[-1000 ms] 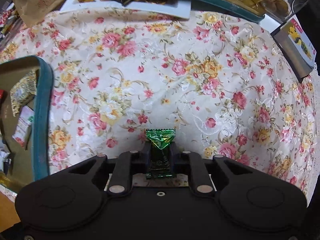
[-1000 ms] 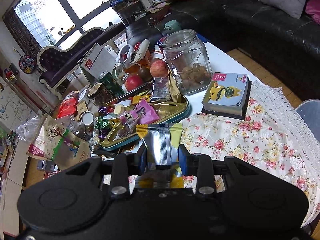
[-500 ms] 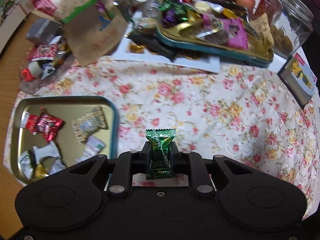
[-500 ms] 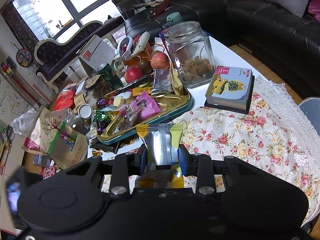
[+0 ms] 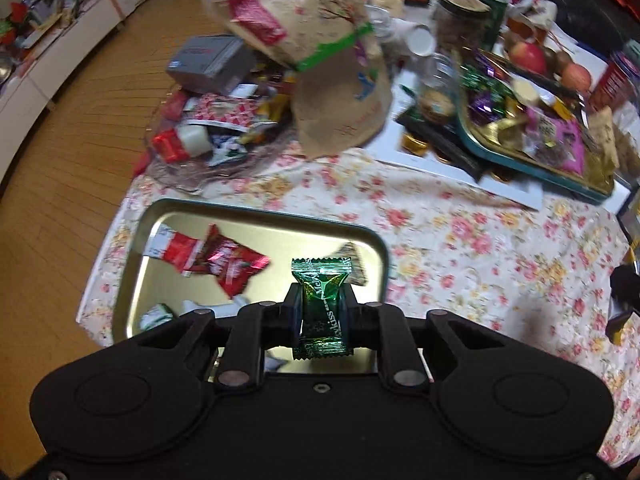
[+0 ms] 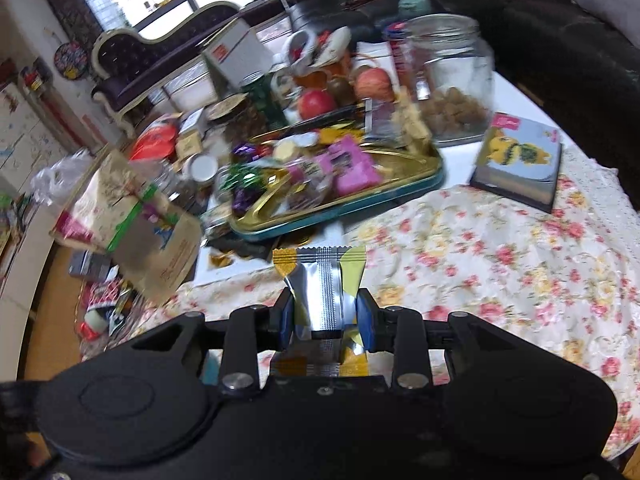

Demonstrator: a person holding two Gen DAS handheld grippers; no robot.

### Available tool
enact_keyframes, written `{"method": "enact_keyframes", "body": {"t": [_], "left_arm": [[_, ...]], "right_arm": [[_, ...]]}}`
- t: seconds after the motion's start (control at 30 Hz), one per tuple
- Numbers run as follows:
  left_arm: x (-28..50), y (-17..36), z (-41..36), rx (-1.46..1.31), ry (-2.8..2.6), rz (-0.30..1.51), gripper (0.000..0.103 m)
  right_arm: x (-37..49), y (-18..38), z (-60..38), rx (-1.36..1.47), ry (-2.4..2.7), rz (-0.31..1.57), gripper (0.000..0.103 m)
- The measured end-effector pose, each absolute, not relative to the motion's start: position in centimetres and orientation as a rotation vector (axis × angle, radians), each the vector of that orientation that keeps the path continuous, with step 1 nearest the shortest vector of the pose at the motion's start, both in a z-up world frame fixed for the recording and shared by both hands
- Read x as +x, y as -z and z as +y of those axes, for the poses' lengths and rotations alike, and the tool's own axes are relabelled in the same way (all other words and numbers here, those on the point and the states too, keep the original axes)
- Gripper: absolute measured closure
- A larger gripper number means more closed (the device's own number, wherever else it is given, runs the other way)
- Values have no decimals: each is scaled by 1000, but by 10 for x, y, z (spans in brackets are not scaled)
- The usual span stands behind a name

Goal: Organize snacks
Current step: 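Carry the green candy over the second tray while the right gripper carries the silver-yellow candy, then open the left gripper to drop the green candy while the right gripper releases the silver-yellow candy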

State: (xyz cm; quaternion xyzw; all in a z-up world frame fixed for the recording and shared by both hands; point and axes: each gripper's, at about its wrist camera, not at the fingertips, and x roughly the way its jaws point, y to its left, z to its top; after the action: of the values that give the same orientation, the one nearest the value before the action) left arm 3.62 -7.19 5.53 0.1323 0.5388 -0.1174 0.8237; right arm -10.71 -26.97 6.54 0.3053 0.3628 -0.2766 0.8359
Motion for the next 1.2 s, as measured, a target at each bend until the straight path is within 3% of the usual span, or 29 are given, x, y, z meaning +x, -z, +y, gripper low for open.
{"method": "enact_keyframes", "body": {"t": [0.5,0.6,1.2], "left_arm": [[81,-55,40,181,54,1116,76],[86,-62,52,148,36,1092,69],[84,-55,51,172,49,1131,69]], "right_arm": [[-46,-61,-178,536,306,767,69],[-40,-57,-163,517,269,778,69],[-23,-54,-109,443,66,773,69]]}}
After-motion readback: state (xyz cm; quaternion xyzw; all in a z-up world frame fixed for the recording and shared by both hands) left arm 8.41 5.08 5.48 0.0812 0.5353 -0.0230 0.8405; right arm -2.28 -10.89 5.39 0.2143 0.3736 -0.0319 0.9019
